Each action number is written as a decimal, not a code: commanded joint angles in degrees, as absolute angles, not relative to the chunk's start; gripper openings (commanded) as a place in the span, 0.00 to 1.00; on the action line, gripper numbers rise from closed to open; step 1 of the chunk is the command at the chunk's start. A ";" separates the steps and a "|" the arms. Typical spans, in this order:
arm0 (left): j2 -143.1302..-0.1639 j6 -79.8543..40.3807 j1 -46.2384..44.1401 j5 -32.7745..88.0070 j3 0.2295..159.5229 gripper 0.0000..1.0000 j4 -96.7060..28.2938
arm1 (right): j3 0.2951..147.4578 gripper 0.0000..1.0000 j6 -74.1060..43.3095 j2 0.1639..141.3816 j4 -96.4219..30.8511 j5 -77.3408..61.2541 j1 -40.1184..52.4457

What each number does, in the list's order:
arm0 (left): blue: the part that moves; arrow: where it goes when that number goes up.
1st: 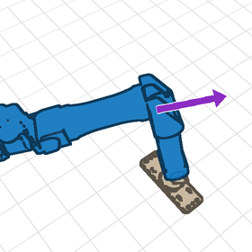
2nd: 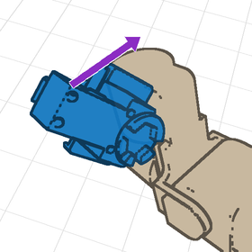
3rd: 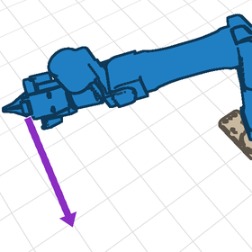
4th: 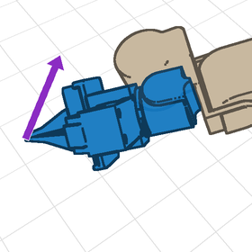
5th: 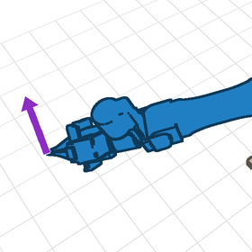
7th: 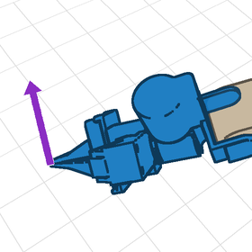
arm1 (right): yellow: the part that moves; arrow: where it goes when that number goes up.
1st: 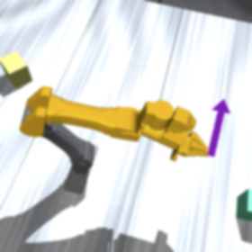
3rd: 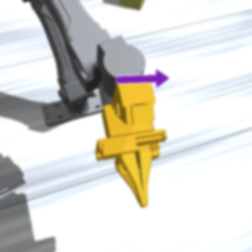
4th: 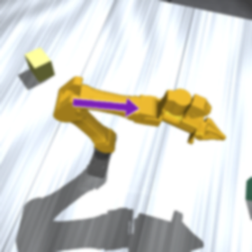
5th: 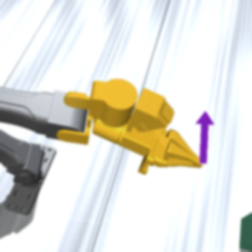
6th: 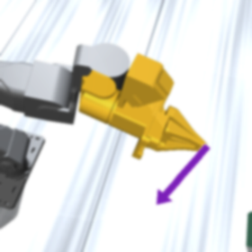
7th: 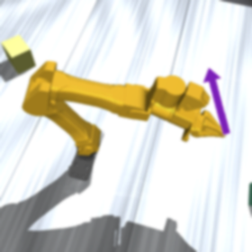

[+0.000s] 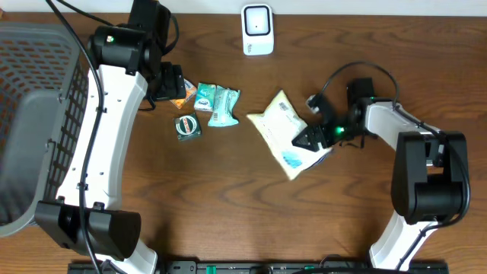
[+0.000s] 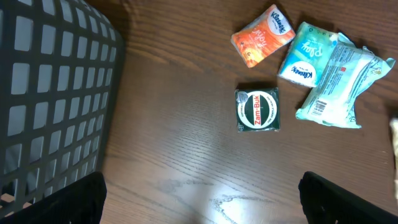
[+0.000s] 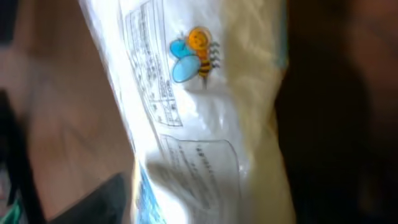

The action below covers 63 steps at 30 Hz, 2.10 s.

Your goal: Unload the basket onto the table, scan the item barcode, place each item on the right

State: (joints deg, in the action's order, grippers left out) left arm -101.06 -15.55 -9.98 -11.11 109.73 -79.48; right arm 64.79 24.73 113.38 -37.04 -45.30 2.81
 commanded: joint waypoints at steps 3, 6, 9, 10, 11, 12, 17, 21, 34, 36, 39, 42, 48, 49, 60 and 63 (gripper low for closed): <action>-101.47 -15.05 -9.96 -12.08 109.71 0.98 -79.66 | 62.50 0.11 19.79 113.69 -36.12 -51.09 4.45; -101.47 -15.05 -9.96 -12.08 109.71 0.98 -79.66 | 62.52 0.01 13.61 113.69 -33.63 -53.71 4.60; -101.47 -15.05 -9.96 -12.08 109.71 0.98 -79.66 | 62.63 0.01 6.26 113.65 -30.11 -59.83 4.27; -101.47 -15.05 -9.96 -12.08 109.71 0.98 -79.66 | 62.67 0.01 5.13 113.56 -28.75 -63.37 4.03; -101.47 -15.05 -9.96 -12.08 109.71 0.98 -79.66 | 62.74 0.01 4.73 113.45 -27.38 -67.22 3.75; -101.47 -15.03 -9.96 -12.08 109.71 0.98 -79.66 | 62.87 0.01 4.73 113.32 -26.26 -70.48 3.53; -101.47 -15.05 -9.96 -12.08 109.71 0.97 -79.66 | 64.45 0.01 4.73 110.65 -22.13 -78.67 2.76; -101.47 -15.05 -9.96 -12.08 109.71 0.98 -79.66 | 66.24 0.02 4.78 105.93 -21.43 -77.45 3.03; -101.47 -15.05 -9.96 -12.08 109.71 0.98 -79.66 | 67.64 0.01 5.39 78.52 -20.43 -34.15 12.82; -101.47 -15.05 -9.96 -12.08 109.71 0.98 -79.66 | 67.61 0.01 5.37 77.01 -20.43 -31.51 14.79; -101.47 -15.05 -9.96 -12.08 109.71 0.98 -79.66 | 67.61 0.01 5.28 76.47 -20.38 -31.64 16.71; -101.47 -15.05 -9.96 -12.08 109.71 0.98 -79.66 | 67.61 0.01 4.69 76.84 -20.64 -31.86 17.61; -101.47 -15.05 -9.96 -12.08 109.71 0.98 -79.66 | 67.61 0.01 4.69 77.06 -20.75 -32.08 17.78; -101.47 -15.05 -9.96 -12.08 109.71 0.98 -79.66 | 67.61 0.01 4.69 77.06 -20.75 -32.08 17.78; -101.47 -15.05 -9.96 -12.08 109.71 0.98 -79.66 | 67.61 0.01 3.84 77.06 -20.80 -32.08 17.78; -101.47 -15.05 -9.96 -12.08 109.71 0.98 -79.66 | 67.61 0.01 3.86 77.06 -20.80 -32.08 17.78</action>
